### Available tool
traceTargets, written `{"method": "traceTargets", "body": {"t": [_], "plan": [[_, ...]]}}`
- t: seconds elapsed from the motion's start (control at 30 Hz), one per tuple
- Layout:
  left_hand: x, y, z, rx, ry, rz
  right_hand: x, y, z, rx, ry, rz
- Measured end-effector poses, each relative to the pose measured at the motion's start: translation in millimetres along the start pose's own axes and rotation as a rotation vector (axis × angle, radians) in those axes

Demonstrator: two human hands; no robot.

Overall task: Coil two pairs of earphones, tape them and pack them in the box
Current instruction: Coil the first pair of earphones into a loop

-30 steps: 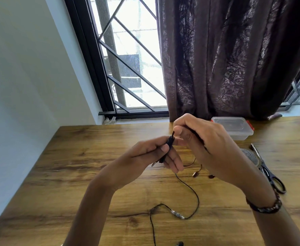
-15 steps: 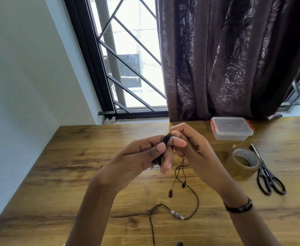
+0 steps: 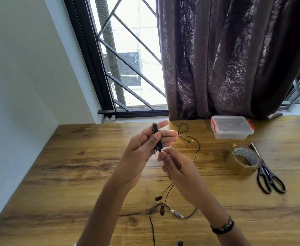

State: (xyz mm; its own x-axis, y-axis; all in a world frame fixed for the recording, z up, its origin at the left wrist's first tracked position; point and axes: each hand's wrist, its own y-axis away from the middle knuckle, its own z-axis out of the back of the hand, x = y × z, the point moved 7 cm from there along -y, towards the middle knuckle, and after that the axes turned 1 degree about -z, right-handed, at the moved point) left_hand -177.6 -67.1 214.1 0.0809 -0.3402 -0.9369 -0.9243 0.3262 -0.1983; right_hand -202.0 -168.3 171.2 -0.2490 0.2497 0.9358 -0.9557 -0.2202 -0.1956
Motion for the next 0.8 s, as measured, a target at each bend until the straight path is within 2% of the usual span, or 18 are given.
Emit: {"method": "traceTargets", "body": {"t": [0.23,0.43,0.8], "plan": [[4,-2,5,-0.058,-0.280,-0.099,9,9,1,0.077,0.209,0.031],[11,-2,4,-0.019,-0.445,-0.124,29,11,13,0.079,0.436,0.112],[8,9,-10,0.229,-0.320,-0.087,75,-7,47,0.029,0.581,0.244]]}}
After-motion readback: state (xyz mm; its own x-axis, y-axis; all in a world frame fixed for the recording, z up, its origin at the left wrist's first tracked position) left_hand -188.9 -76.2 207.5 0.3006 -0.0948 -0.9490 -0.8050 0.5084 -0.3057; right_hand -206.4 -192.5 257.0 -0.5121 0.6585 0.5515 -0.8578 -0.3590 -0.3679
